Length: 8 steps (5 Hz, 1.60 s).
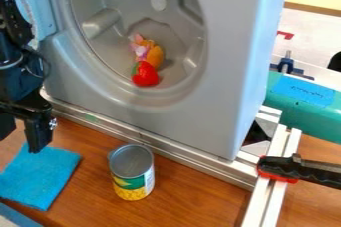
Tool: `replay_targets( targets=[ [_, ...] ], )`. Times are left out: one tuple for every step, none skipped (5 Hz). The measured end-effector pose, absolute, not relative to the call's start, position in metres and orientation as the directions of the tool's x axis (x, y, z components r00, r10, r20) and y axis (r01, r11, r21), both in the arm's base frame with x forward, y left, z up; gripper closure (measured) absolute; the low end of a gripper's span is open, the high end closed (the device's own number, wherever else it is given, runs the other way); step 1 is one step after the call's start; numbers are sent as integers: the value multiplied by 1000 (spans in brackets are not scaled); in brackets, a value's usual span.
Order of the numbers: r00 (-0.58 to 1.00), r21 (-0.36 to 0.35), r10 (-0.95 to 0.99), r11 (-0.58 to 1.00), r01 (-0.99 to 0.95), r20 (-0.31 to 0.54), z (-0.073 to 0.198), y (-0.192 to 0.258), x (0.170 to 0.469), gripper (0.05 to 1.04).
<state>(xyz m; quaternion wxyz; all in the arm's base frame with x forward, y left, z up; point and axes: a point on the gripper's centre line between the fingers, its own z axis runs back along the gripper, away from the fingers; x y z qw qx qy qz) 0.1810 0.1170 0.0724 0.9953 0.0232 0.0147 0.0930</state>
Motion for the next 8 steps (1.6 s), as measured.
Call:
replay_targets(
  targets=[
    [982, 45, 185, 982, -184, -36, 68, 117, 180, 83],
    [984, 38, 176, 984, -175, -32, 45, 124, 189, 83],
    [981, 89, 195, 977, -195, 3, 27, 141, 195, 83],
    [970, 132, 235, 965, -226, -57, 6, 152, 187, 83],
    [951, 140, 283, 954, -266, -121, -8, 163, 174, 83],
    [932, 178, 307, 945, -274, -191, -19, 173, 170, 83],
    [930, 193, 295, 947, -255, -218, -31, 182, 174, 83],
    [937, 155, 279, 956, -250, -212, -52, 186, 182, 83]
  ],
)
